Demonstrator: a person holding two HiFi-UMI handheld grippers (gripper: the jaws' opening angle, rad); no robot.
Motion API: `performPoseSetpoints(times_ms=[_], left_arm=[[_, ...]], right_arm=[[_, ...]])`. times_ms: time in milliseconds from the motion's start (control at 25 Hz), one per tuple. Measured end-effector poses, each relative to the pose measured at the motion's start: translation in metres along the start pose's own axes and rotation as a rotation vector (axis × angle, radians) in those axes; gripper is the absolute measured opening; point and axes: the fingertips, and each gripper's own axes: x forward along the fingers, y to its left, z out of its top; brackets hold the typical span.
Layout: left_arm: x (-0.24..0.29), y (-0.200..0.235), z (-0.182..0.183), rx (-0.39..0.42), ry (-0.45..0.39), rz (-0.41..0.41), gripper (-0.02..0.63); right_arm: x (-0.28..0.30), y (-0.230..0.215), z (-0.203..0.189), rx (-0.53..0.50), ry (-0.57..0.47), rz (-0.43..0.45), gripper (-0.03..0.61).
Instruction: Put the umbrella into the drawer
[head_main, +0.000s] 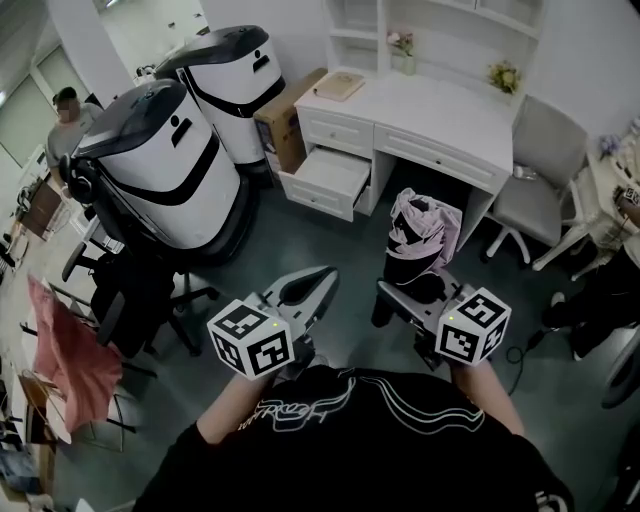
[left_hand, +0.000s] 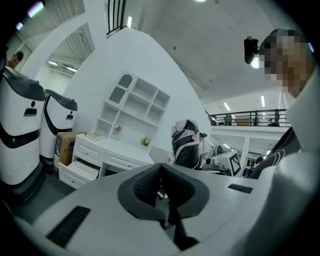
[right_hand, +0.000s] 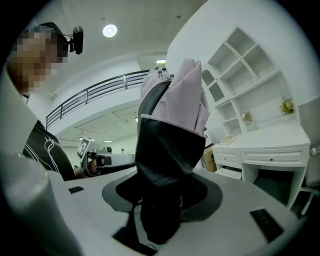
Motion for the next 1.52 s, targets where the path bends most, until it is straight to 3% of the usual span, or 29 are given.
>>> performPoseSetpoints(times_ms=[240,440,760,1040,1360,1520], left_arm=[[0.015,0.000,0.002,0.007,-0.003,-0.007,0.020],[0.004,0.014,-0.018,-0.001,-0.002,-0.006,0.020],[0.065,0.077,0.005,-0.054,0.010,0.010,0.020],[0.128,0.168,0.022,-0.112,0.060,-0.013,0.020],[0.227,0.326,0.075,-0.163,0.125,-0.007,0.020],[0.262,0.395,0.091,-0.144,0.147,0.011,0.020]], right_arm=[[-0.006,-0.017,0.006,0.045,-0.029,0.003,0.218],[0.006,-0.018,-0.019,0.059,-0.009,-0.021,0.219],[0.050,-0.090,-0.001,0.093,0.037,-0.021,0.219],[0.116,-0.170,0.010,0.148,0.070,-0.072,0.219],[0.238,-0.304,0.053,0.190,0.148,-0.125,0.219],[0.291,-0.356,0.072,0.184,0.156,-0.151,0.219]])
